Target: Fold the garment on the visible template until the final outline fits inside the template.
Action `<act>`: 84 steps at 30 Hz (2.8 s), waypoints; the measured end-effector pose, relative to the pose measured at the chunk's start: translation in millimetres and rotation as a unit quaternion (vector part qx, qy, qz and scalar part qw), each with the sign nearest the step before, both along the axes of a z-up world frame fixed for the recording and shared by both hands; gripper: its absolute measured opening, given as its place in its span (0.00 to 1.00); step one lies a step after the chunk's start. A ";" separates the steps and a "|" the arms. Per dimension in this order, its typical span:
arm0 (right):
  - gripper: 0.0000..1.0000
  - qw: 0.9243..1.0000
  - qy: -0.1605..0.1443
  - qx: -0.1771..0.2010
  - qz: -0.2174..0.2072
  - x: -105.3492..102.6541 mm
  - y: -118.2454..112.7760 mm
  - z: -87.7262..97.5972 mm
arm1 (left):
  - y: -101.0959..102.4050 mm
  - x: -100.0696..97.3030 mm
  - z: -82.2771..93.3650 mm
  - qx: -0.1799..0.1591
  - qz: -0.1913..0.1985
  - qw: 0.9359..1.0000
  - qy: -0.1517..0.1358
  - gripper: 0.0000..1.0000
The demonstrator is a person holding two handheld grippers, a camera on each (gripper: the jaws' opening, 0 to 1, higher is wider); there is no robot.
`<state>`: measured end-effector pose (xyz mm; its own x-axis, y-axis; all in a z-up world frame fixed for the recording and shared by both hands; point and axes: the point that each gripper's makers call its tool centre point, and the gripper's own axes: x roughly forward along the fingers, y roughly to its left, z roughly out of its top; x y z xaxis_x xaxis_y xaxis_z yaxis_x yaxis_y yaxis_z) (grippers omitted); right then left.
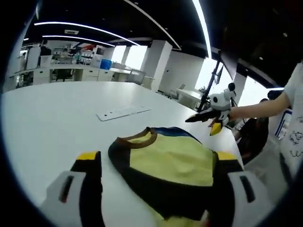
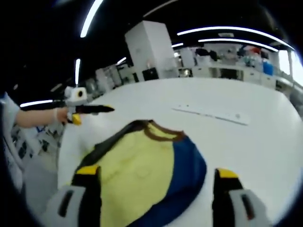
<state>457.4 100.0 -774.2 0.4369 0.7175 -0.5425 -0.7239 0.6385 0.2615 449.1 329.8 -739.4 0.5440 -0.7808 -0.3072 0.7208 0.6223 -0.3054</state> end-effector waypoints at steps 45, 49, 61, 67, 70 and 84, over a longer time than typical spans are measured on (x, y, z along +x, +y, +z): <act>0.49 0.994 0.107 0.019 0.009 -151.7 0.8 -44.4 | 3.7 -111.6 38.2 -0.041 -0.019 0.999 -0.022 0.87; 0.44 0.993 0.119 0.025 -0.008 -149.7 1.0 -50.4 | 10.7 -110.9 37.8 -0.046 -0.008 0.999 -0.020 0.86; 0.02 0.990 0.133 0.036 -0.028 -148.6 3.9 -52.1 | 12.3 -114.0 36.8 -0.049 -0.002 0.999 -0.016 0.85; 0.00 0.986 0.142 0.085 -0.031 -138.6 19.0 -19.2 | 9.7 -115.8 35.7 -0.050 -0.005 0.999 -0.012 0.84; 0.00 0.987 0.129 0.094 -0.014 -127.2 38.7 5.8 | 8.7 -115.7 35.2 -0.049 -0.006 0.999 -0.010 0.83; 0.00 0.990 0.121 0.033 0.065 -77.2 121.9 13.5 | 2.2 -122.3 37.2 -0.069 0.006 0.998 -0.010 0.81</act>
